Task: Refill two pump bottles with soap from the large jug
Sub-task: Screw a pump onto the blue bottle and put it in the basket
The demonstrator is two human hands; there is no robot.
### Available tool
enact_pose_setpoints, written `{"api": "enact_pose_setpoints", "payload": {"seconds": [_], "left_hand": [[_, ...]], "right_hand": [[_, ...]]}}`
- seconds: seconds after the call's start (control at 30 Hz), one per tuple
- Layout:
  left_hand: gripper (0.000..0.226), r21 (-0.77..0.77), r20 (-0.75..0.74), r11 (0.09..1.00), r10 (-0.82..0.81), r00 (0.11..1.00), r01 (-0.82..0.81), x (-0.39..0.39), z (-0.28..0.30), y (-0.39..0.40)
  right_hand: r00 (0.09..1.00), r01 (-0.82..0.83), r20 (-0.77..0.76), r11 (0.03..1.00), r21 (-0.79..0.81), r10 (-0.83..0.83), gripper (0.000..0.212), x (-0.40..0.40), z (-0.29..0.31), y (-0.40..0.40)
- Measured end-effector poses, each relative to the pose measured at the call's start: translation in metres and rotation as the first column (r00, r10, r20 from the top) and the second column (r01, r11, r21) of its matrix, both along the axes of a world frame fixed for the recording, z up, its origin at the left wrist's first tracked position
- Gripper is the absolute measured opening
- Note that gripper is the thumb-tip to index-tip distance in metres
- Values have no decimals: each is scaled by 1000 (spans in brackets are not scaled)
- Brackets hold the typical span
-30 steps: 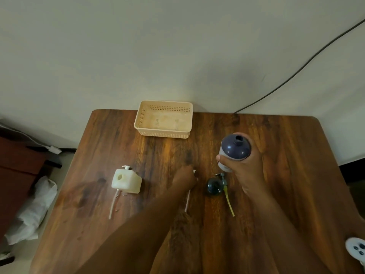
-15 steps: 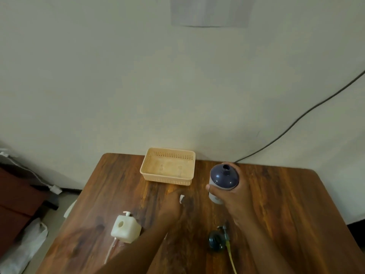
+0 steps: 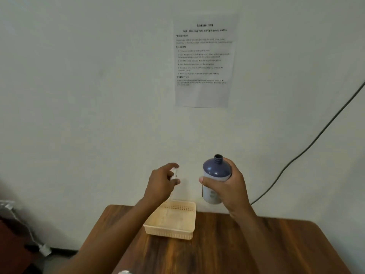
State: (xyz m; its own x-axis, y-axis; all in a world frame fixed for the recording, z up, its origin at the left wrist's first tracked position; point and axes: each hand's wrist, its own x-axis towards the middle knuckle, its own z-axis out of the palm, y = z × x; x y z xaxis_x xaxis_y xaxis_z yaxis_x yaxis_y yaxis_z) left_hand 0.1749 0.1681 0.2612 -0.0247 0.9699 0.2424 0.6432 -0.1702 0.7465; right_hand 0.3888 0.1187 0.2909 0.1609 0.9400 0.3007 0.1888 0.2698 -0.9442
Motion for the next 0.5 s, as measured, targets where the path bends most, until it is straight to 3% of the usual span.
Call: {"api": "enact_pose_setpoints", "payload": {"seconds": [0.23,0.5], "left_hand": [[42,185,47,982,-38,998,28,-1,127,-15],[45,383,108,918,-153,982,101,10,249,-44]], "right_hand": [[1000,8,-8,997,83,-7,71,-2,70,-9],[999,-5,32,988,151,0,70,-12,108,-23]]}}
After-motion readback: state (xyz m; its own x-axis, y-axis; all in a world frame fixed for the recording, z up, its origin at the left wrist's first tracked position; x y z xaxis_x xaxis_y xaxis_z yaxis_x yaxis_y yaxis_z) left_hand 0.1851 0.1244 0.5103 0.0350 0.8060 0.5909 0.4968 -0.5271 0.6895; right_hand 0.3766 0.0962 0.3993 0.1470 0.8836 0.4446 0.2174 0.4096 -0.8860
